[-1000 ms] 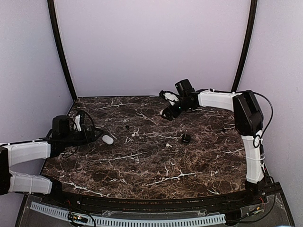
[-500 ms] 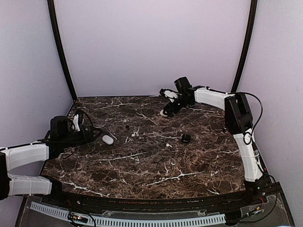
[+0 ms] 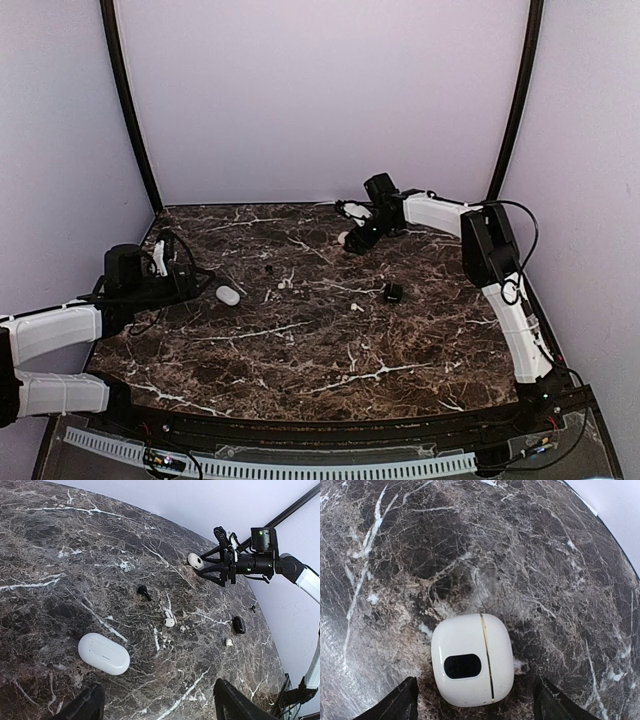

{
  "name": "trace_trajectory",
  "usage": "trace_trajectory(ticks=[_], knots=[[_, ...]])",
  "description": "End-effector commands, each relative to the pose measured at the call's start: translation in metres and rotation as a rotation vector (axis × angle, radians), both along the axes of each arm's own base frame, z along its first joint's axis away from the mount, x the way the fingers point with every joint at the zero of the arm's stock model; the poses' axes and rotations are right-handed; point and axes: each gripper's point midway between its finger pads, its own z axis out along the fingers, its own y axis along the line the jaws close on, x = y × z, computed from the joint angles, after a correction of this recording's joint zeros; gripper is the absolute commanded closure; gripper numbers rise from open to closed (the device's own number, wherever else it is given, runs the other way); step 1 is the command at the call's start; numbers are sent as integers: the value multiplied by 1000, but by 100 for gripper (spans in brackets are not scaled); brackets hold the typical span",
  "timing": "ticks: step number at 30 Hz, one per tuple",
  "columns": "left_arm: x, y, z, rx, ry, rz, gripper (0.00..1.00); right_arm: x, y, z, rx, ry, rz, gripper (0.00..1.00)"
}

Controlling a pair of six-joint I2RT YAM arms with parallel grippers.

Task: Insert the wireless bluetooth earbuds into the charging case
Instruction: Pick up the charging case from the center of the board.

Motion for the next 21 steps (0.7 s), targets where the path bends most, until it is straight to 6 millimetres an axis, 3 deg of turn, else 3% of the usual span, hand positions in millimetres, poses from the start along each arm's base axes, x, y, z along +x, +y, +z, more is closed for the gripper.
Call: trace_trajectory(ticks=[1,14,21], knots=[[3,1,10,3,-23,3,22,6,8,1,29,-14,13,24],[0,1,8,8,-13,-7,22,6,19,-23,72,26,38,33],[-1,-4,14,-32,-12,-22,23,12,25,-22,98,14,35,40]])
